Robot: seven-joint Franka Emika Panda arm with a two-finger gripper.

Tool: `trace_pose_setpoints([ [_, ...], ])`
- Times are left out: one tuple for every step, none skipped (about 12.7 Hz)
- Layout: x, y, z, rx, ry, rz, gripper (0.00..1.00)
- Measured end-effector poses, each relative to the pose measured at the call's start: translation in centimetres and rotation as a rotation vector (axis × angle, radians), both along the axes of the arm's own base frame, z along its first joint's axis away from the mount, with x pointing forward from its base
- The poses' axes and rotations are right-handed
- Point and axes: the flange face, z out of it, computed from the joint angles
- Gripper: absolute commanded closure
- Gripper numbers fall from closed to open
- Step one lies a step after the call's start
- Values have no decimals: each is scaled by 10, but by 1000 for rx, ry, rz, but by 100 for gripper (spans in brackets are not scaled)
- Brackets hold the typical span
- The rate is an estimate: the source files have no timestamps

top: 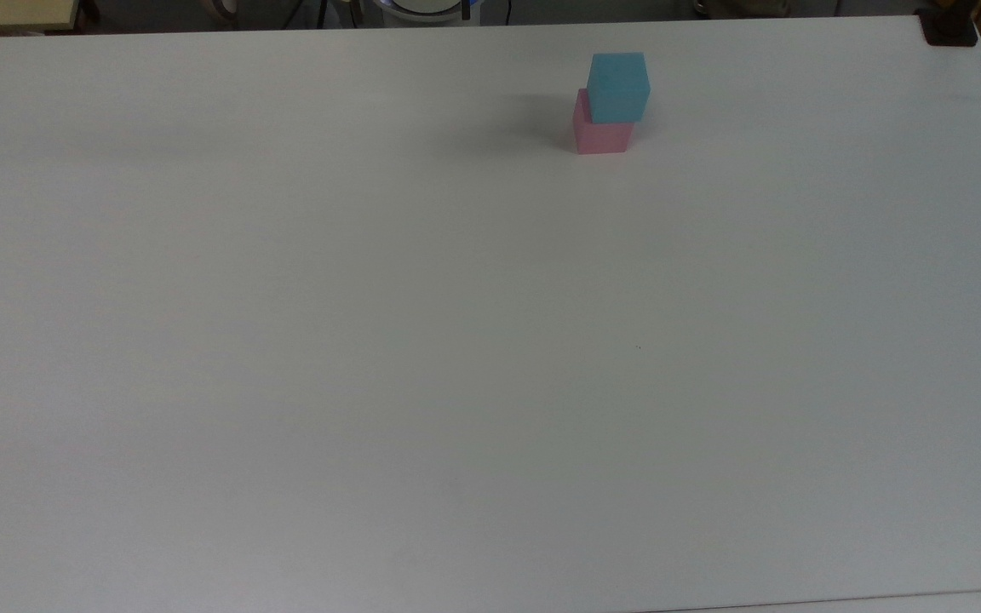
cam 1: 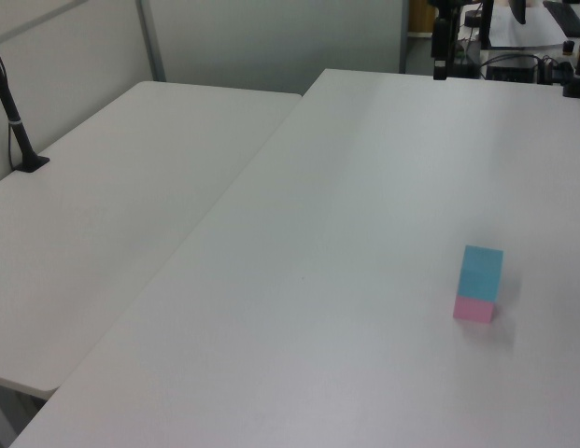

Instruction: Put blue cube on pink cube

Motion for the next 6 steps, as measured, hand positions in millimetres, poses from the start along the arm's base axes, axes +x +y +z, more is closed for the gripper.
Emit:
trace_pose_setpoints([
  [1, -1, -2, -7, 3, 0, 0],
  [2, -1, -3, -9, 4, 0, 0],
  [2, -1, -2, -9, 3, 0, 0],
  [2, -2, -2, -9, 2, -2, 0],
  [2, -6, -1, -9, 0, -9, 0],
  [2, -8, 0, -9, 0, -14, 0],
])
